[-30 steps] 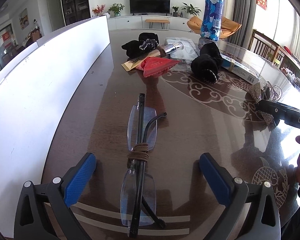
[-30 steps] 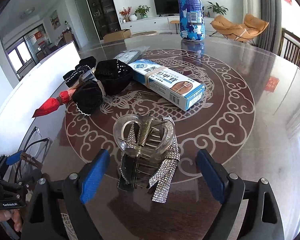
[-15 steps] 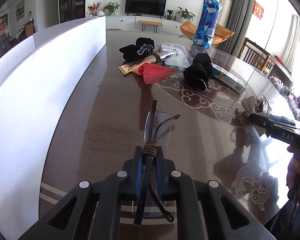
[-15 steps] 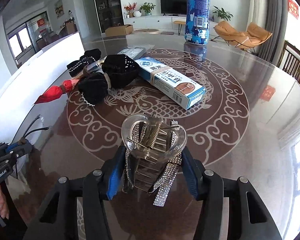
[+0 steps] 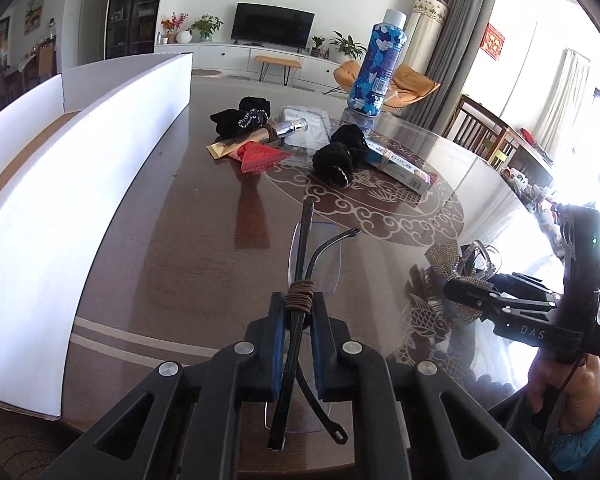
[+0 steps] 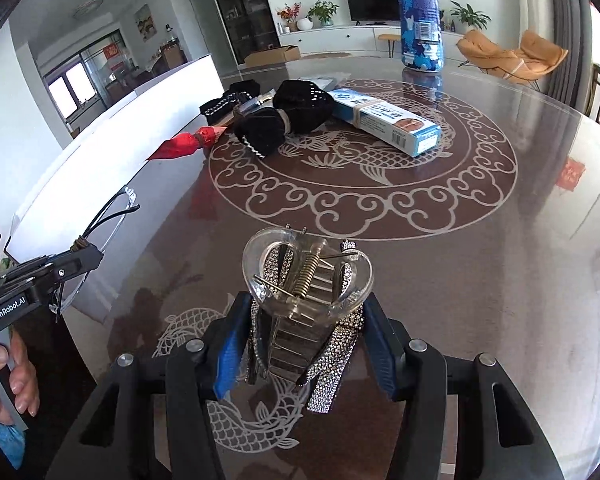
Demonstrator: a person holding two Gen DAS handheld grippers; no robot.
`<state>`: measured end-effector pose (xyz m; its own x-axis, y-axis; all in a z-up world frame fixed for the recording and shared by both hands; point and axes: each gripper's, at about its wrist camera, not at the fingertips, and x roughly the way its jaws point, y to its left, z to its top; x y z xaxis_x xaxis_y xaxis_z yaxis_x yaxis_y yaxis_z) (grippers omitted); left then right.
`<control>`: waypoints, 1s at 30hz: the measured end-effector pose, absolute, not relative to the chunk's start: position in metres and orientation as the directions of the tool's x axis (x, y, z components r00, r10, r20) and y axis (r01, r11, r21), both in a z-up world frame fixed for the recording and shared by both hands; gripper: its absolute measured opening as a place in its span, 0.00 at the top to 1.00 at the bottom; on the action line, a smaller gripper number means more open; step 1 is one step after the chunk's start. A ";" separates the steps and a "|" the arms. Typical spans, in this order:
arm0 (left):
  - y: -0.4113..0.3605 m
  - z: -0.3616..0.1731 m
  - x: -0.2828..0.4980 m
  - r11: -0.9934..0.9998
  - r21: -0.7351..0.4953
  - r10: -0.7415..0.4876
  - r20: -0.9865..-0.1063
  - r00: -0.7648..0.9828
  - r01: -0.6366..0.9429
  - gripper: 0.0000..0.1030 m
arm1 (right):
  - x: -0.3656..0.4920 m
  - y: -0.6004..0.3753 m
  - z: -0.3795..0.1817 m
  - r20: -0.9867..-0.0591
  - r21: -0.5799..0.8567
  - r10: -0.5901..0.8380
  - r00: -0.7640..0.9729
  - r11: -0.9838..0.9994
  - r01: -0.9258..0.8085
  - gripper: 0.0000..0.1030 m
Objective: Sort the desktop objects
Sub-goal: 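Lift the hair clip with the right tool while left tool carries the glasses toward the cardboard box, then open the right tool over the box while left tool releases the glasses inside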
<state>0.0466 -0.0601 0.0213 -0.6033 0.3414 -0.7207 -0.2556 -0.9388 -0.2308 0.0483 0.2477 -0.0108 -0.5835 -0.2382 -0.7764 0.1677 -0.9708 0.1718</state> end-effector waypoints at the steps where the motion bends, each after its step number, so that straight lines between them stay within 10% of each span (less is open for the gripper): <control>1: -0.065 0.027 0.048 -0.939 -0.239 0.343 -0.715 -0.609 -0.248 0.89 | 0.046 0.240 -0.007 -0.775 0.166 -0.247 -0.582 -0.968 0.190 0.47; 30: -0.295 0.106 -0.041 -0.987 -0.018 -0.093 -0.742 -0.664 0.159 0.89 | -0.097 -0.080 0.113 -0.719 0.010 -0.487 -0.495 -0.720 0.693 0.47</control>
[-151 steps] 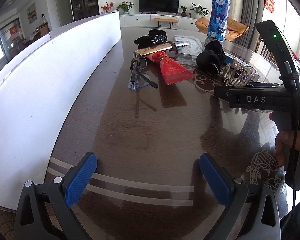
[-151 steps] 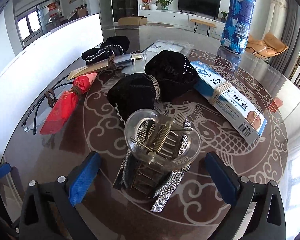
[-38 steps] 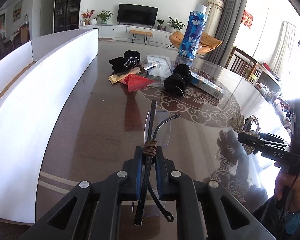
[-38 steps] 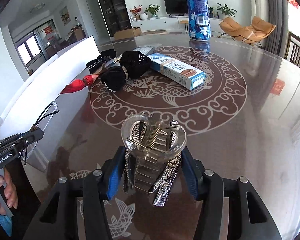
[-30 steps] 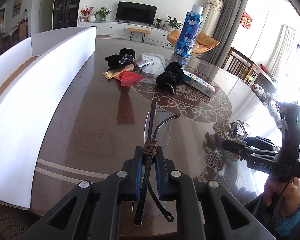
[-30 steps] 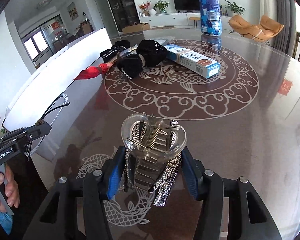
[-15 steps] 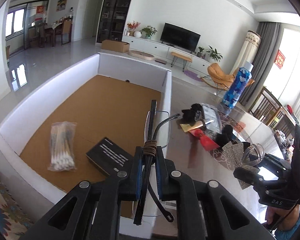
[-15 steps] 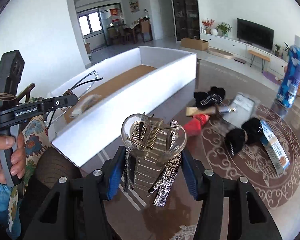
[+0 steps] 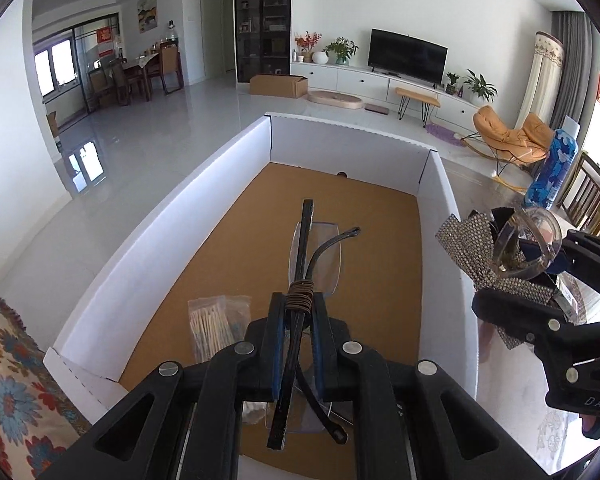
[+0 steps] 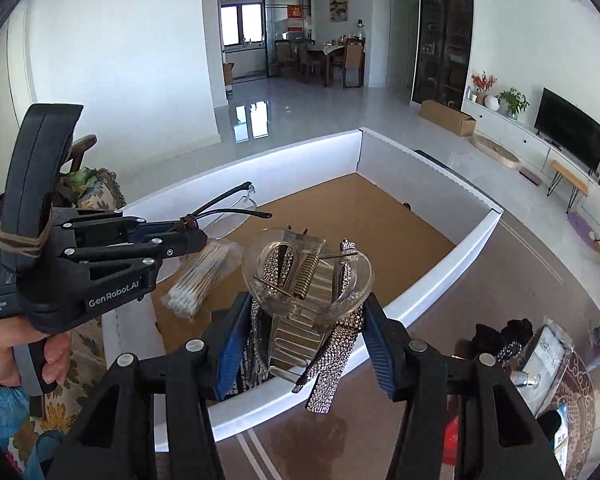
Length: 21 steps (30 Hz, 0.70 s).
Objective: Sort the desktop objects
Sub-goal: 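Open the right tool over the box while left tool releases the glasses inside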
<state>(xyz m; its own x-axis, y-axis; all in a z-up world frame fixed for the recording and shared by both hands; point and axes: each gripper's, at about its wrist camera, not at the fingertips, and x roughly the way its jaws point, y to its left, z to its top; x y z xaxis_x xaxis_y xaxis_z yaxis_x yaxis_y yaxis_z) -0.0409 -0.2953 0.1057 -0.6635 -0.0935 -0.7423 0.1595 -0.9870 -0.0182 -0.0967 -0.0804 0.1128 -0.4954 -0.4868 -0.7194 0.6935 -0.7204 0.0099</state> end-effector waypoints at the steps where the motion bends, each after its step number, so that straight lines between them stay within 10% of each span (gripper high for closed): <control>1: -0.298 0.103 -0.048 -0.987 -0.011 -0.098 -0.754 -0.650 0.162 0.89 | -0.108 -0.086 0.108 -0.731 0.010 -0.476 -0.489 -0.724 0.689 0.47; 12: -0.326 0.062 -0.106 -0.980 -0.060 -0.040 -0.877 -0.480 0.191 0.87 | -0.173 -0.140 0.058 -0.825 0.012 -0.395 -0.405 -0.728 0.685 0.44; 16: -0.330 0.060 -0.102 -0.972 -0.045 -0.071 -0.879 -0.472 0.229 0.33 | -0.174 -0.133 0.060 -0.794 0.073 -0.451 -0.407 -0.736 0.673 0.10; 21: -0.321 0.092 -0.076 -0.967 -0.050 -0.108 -0.807 -0.581 0.248 0.27 | -0.143 -0.096 0.091 -0.692 0.078 -0.513 -0.509 -0.754 0.653 0.10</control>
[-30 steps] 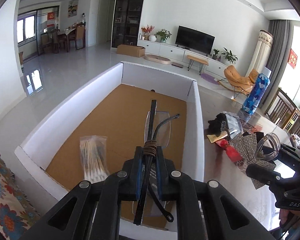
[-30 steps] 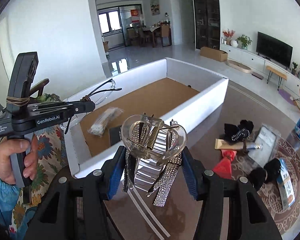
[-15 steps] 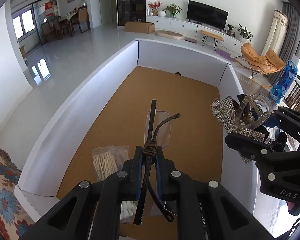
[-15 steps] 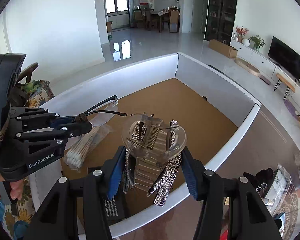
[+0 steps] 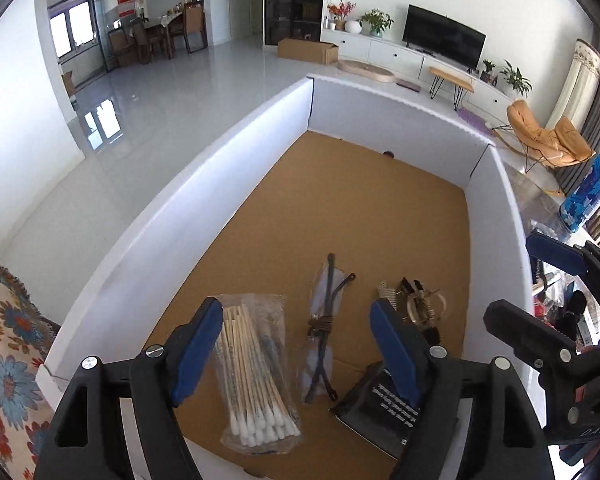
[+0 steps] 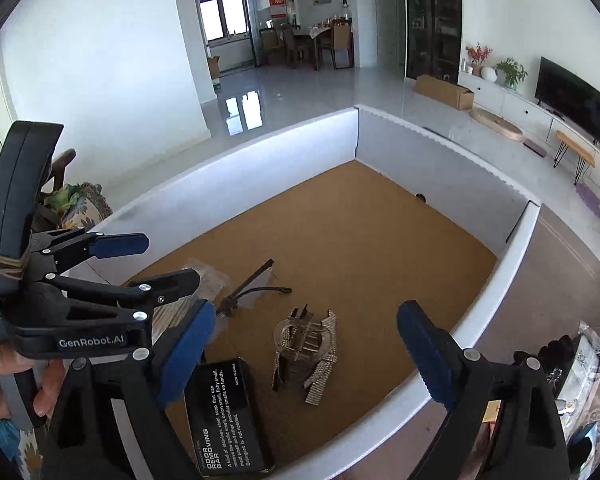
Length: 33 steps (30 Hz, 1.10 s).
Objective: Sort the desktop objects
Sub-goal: 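Open the right tool over the box while left tool releases the glasses inside, then move both open tools back over the table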
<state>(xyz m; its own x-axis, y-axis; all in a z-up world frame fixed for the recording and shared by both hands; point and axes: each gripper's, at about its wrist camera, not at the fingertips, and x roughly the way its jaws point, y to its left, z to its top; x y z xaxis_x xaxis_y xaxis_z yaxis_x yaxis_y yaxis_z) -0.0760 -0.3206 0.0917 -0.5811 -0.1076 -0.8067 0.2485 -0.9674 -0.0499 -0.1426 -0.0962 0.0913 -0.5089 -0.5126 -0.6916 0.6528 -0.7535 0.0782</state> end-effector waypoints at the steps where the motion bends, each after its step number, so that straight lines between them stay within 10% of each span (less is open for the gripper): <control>1: -0.312 0.100 -0.070 -0.970 -0.056 -0.102 -0.789 -0.606 0.235 0.27 | -0.131 -0.082 0.096 -0.665 0.074 -0.520 -0.536 -0.761 0.645 0.07; 13: -0.092 0.077 -0.008 -0.959 -0.156 0.270 -0.749 -0.605 -0.234 0.02 | -0.011 0.187 -0.001 -0.760 -0.017 -0.182 -0.624 -0.954 0.298 0.00; 19: -0.025 -0.018 -0.023 -0.967 -0.058 0.175 -0.858 -0.483 -0.247 0.01 | 0.017 0.280 -0.030 -0.805 -0.046 -0.048 -0.592 -0.989 0.143 0.00; 33: -0.013 -0.022 -0.021 -0.970 0.006 0.137 -0.808 -0.573 -0.242 0.00 | 0.012 0.289 -0.029 -0.814 -0.012 -0.038 -0.580 -0.997 0.082 0.00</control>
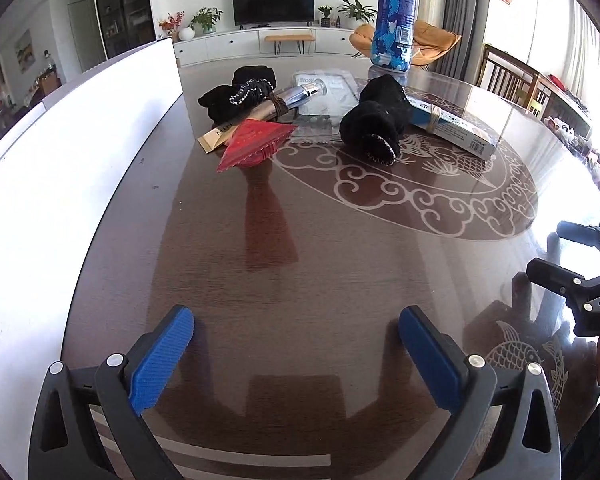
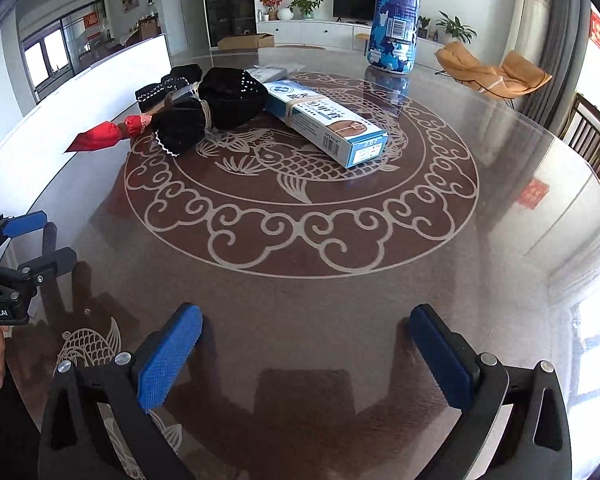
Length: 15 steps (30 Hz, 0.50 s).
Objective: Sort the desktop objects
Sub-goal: 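Move both open tools back over the table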
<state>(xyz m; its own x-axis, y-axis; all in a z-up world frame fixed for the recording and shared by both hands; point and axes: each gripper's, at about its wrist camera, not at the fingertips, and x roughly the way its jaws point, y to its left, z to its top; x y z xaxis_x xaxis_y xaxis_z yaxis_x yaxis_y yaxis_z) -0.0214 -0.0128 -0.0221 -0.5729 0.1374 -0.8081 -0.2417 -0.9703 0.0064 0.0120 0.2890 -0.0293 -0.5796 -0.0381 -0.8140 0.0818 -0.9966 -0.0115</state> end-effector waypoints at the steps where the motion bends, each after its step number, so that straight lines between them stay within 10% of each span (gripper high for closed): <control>1: -0.012 -0.022 -0.024 -0.972 0.004 0.133 -0.815 -0.564 -0.236 0.00 | 0.012 0.289 -0.029 -0.814 -0.011 -0.038 -0.579 -0.997 0.082 0.00; 15: 0.024 -0.021 -0.109 -0.966 -0.001 0.150 -0.813 -0.563 -0.257 0.00 | 0.012 0.289 -0.029 -0.814 -0.011 -0.038 -0.580 -0.997 0.081 0.00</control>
<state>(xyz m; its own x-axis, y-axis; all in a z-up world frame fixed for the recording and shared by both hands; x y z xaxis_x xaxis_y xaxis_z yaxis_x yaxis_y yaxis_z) -0.1086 0.0244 -0.0209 -0.5629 0.1502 -0.8128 -0.2571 -0.9664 -0.0006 0.0119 0.2891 -0.0291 -0.5802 -0.0381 -0.8136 0.0814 -0.9966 -0.0113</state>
